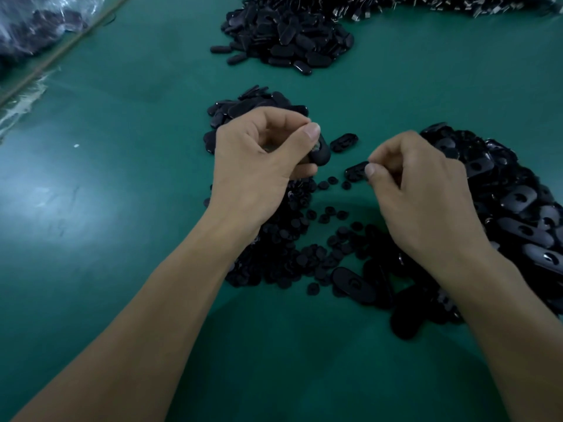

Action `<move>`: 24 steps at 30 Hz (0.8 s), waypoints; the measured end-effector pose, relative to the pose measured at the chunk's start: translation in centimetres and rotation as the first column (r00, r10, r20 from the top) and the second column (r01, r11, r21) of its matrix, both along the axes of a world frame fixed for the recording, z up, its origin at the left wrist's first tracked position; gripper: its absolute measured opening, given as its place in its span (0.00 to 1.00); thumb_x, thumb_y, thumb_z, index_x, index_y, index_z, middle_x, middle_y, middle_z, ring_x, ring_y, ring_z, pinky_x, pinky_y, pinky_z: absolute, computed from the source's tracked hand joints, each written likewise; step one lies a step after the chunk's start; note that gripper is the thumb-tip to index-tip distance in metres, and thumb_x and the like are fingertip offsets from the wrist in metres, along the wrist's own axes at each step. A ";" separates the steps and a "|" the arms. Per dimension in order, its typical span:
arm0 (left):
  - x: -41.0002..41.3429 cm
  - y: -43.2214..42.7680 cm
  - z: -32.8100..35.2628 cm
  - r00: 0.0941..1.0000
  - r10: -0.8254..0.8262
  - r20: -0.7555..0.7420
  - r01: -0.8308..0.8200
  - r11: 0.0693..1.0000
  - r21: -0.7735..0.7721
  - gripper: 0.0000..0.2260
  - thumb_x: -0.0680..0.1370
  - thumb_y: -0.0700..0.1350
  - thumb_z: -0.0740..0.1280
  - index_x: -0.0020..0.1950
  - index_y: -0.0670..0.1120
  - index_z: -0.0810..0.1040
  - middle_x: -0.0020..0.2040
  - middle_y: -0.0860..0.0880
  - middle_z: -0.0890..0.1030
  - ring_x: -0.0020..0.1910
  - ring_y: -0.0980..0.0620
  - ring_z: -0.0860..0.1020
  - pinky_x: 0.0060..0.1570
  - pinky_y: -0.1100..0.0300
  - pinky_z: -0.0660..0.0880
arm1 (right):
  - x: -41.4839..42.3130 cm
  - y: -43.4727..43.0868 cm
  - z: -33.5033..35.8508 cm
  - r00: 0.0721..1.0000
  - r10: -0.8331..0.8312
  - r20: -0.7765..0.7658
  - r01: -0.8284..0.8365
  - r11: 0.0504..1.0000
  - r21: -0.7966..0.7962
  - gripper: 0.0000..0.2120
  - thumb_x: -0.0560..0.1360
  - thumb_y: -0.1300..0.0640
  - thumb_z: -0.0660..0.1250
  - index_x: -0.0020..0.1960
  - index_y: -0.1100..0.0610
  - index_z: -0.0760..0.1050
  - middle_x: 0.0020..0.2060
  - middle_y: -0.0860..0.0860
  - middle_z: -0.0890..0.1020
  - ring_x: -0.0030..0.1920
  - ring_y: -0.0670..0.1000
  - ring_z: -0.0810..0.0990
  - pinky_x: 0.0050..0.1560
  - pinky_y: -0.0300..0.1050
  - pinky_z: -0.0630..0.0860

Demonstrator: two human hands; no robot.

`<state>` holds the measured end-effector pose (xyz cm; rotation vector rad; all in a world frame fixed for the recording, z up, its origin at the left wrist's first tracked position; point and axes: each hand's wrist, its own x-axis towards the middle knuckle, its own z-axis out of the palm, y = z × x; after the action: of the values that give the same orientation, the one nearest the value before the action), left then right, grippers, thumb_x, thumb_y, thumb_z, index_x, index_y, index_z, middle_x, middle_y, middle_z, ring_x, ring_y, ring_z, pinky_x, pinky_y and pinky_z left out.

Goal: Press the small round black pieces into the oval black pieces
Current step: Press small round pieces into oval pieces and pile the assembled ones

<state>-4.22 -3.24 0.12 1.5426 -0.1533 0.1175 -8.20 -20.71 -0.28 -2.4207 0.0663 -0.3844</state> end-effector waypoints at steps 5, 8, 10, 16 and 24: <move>0.3 0.1 -0.1 0.999 0.038 0.016 -0.039 0.995 0.096 0.04 0.80 0.42 0.72 0.52 0.50 0.84 0.39 0.56 0.84 0.38 0.61 0.80 0.39 0.67 0.76 | -0.2 0.1 0.3 0.997 0.067 -0.029 -0.067 0.998 -0.012 0.13 0.84 0.57 0.61 0.65 0.54 0.78 0.42 0.43 0.81 0.38 0.40 0.75 0.41 0.17 0.64; 0.2 -0.1 -0.1 1.000 0.020 -0.009 -0.019 0.999 0.032 0.03 0.79 0.39 0.71 0.51 0.45 0.84 0.39 0.51 0.85 0.37 0.56 0.82 0.41 0.63 0.80 | 0.0 0.1 0.2 0.997 0.079 -0.005 -0.079 0.997 0.010 0.09 0.83 0.58 0.63 0.58 0.53 0.82 0.40 0.34 0.75 0.39 0.28 0.73 0.43 0.17 0.63; 0.1 -0.1 -0.1 0.999 0.004 -0.038 -0.005 1.000 -0.027 0.02 0.79 0.37 0.71 0.51 0.42 0.83 0.41 0.44 0.86 0.38 0.52 0.84 0.42 0.61 0.81 | 0.1 0.1 0.1 0.997 0.072 0.028 -0.073 0.996 0.041 0.08 0.82 0.58 0.65 0.54 0.52 0.82 0.40 0.33 0.76 0.41 0.27 0.75 0.43 0.19 0.66; 0.0 -0.3 0.0 0.997 -0.003 -0.075 -0.003 0.996 -0.092 0.03 0.78 0.34 0.72 0.48 0.41 0.81 0.41 0.43 0.85 0.39 0.49 0.86 0.42 0.60 0.82 | 0.1 0.4 0.1 0.974 0.094 0.204 -0.140 0.965 0.221 0.07 0.80 0.59 0.68 0.50 0.47 0.79 0.39 0.40 0.82 0.42 0.41 0.83 0.45 0.34 0.79; -0.4 -0.7 -0.3 0.996 -0.080 -0.049 0.077 0.995 -0.063 0.04 0.77 0.34 0.72 0.49 0.42 0.81 0.38 0.45 0.86 0.38 0.48 0.87 0.40 0.60 0.82 | 0.1 1.0 0.3 0.960 0.104 0.261 -0.196 0.914 0.355 0.08 0.78 0.59 0.70 0.48 0.45 0.80 0.38 0.41 0.83 0.40 0.43 0.82 0.43 0.32 0.76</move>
<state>-4.60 -3.90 -0.15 1.4757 -0.1676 0.0196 -8.09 -19.70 -0.01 -1.9689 -0.1413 -0.5348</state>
